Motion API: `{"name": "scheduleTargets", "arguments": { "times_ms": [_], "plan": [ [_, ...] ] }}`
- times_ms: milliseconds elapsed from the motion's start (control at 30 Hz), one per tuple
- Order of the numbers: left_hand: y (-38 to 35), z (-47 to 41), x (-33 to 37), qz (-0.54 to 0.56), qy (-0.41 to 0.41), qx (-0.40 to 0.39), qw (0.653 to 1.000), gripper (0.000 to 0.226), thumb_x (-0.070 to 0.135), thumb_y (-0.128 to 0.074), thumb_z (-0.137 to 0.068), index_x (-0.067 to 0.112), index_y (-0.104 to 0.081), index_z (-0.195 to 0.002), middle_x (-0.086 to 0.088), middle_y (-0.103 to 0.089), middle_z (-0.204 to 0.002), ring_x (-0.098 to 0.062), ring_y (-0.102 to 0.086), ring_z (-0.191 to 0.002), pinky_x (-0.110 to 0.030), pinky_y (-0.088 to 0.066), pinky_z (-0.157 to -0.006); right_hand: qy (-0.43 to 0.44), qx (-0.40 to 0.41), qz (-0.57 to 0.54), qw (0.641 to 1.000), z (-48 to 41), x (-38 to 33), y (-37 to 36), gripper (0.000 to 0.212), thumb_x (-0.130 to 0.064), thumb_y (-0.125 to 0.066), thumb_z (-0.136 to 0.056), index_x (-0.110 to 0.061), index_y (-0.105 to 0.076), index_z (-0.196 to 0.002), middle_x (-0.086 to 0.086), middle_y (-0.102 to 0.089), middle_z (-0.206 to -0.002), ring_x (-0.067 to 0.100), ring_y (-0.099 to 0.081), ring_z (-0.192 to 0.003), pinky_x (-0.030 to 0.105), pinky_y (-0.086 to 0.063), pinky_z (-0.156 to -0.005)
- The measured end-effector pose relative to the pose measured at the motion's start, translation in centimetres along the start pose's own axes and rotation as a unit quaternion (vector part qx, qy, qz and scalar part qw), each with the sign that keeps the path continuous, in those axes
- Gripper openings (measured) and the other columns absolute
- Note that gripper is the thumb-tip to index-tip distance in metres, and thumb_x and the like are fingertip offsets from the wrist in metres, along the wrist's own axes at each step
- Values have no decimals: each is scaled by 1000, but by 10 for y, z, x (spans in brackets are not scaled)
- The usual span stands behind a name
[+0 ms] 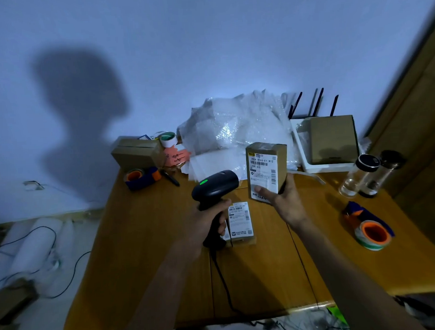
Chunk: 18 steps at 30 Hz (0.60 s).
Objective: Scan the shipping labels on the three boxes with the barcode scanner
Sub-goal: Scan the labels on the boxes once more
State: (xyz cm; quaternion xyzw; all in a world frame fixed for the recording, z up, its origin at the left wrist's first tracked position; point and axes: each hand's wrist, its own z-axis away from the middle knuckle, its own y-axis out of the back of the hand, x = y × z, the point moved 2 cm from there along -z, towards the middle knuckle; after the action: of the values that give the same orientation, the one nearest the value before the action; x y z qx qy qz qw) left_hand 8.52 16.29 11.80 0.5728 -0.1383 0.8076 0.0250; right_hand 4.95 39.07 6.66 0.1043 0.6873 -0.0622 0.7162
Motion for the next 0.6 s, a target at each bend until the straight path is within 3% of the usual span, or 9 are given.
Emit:
{"name": "scheduleTargets", "arguments": {
  "times_ms": [133,267,600],
  "plan": [
    [-1,4,-1,-17,-9,1,1000,13,16,-70,-94,8,-65,-85,-5,-52,-60,-16,-49,-48,-28,-47,-53,-15,-8,13,1000,4,6,-1,68,-20,-84,-81,-17,-40,-132,-6,-66,-117,10,-67,-106,25,-61,-74],
    [0,5,-3,-33,-13,-3,999,12,16,-69,-94,5,-64,-91,-5,-53,-60,-16,-50,-47,-28,-49,-54,-36,5,0,999,8,14,1,64,-18,-83,-82,-16,-40,-129,-4,-66,-113,13,-69,-100,21,-60,-66],
    [2,5,-18,-29,5,4,1000,27,16,-71,-93,20,-70,-67,-6,-53,-58,-18,-47,-45,-30,-46,-49,-60,9,-3,998,14,34,5,69,-22,-85,-80,-17,-40,-132,3,-67,-119,17,-71,-102,27,-63,-71]
  ]
}}
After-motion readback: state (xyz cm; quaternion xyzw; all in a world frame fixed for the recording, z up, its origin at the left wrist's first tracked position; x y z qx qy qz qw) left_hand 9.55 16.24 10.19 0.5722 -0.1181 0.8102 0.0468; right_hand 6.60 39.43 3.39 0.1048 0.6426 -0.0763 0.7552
